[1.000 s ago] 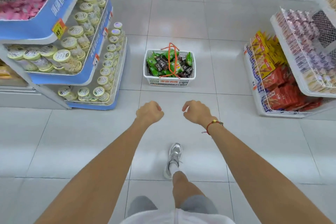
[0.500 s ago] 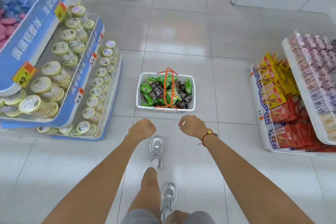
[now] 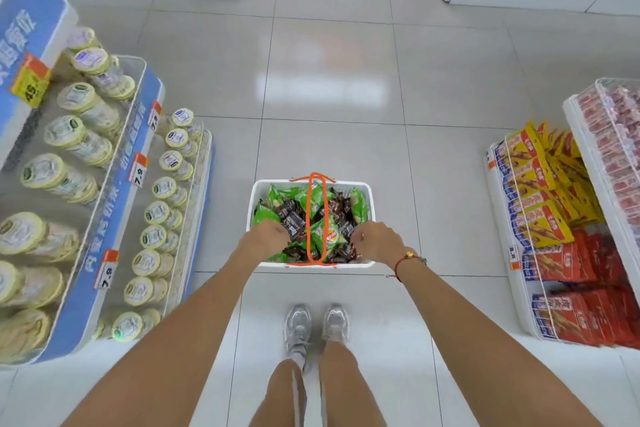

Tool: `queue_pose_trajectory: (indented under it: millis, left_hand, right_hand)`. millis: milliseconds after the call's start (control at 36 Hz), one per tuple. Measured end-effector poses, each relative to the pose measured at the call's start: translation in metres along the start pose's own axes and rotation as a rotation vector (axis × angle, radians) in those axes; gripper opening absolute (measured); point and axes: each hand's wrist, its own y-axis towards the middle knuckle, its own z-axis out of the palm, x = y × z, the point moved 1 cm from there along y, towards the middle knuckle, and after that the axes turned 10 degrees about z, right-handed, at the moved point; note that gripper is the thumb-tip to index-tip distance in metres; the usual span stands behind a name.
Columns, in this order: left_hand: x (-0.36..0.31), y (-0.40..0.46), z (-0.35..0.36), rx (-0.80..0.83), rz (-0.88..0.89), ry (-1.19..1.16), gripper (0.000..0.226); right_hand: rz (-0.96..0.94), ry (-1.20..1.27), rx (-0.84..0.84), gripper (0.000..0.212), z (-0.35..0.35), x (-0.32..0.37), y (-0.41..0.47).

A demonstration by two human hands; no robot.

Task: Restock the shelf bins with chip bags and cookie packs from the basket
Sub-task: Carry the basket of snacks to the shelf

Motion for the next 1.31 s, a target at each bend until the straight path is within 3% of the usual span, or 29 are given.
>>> queue_pose_trajectory:
  millis: [194, 417, 500, 528, 556, 583, 694, 806, 972, 1028, 1083, 1167, 1306]
  left_hand:
    - [0.025, 0.114, 0.019, -0.054, -0.018, -0.086, 0.028]
    - [0.1, 0.283, 0.105, -0.105, -0.094, -0.355, 0.031]
    - [0.11, 0.318, 0.128, -0.069, -0.06, -0.369, 0.033]
    - [0.113, 0.329, 0.135, -0.055, -0.043, -0.38, 0.037]
    - [0.117, 0.339, 0.142, -0.037, -0.028, -0.393, 0.042]
    - [0.121, 0.349, 0.15, -0.028, -0.018, -0.409, 0.045]
    - [0.13, 0.374, 0.179, -0.061, 0.033, -0.438, 0.046]
    - [0.12, 0.369, 0.194, -0.07, 0.11, -0.442, 0.047]
    - [0.1, 0.354, 0.201, -0.036, 0.182, -0.267, 0.06]
    - [0.092, 0.352, 0.204, -0.006, 0.151, -0.254, 0.068]
    - [0.085, 0.353, 0.206, 0.043, 0.123, -0.33, 0.067]
    - [0.082, 0.354, 0.206, 0.089, 0.03, -0.64, 0.053]
    - [0.1, 0.348, 0.191, 0.127, -0.049, -0.887, 0.028]
  right_hand:
    - [0.004, 0.049, 0.062, 0.029, 0.025, 0.006, 0.119]
    - [0.035, 0.241, 0.149, 0.031, 0.109, 0.005, 0.281]
    - [0.095, 0.371, 0.164, 0.02, 0.134, 0.009, 0.323]
    - [0.114, 0.404, 0.15, 0.036, 0.143, 0.009, 0.34]
    - [0.114, 0.437, 0.17, 0.025, 0.149, 0.011, 0.35]
    - [0.113, 0.471, 0.164, 0.039, 0.158, 0.011, 0.366]
    - [0.152, 0.613, 0.226, 0.037, 0.181, 0.018, 0.396]
    - [0.166, 0.794, 0.268, 0.073, 0.196, 0.019, 0.408]
    - [0.06, 0.911, 0.391, 0.091, 0.183, 0.023, 0.408]
    - [0.011, 0.877, 0.444, 0.086, 0.176, 0.028, 0.405]
    - [0.018, 0.827, 0.429, 0.067, 0.171, 0.031, 0.405]
    - [0.059, 0.788, 0.339, 0.032, 0.171, 0.026, 0.41]
    - [0.05, 0.927, 0.445, 0.024, 0.175, 0.034, 0.404]
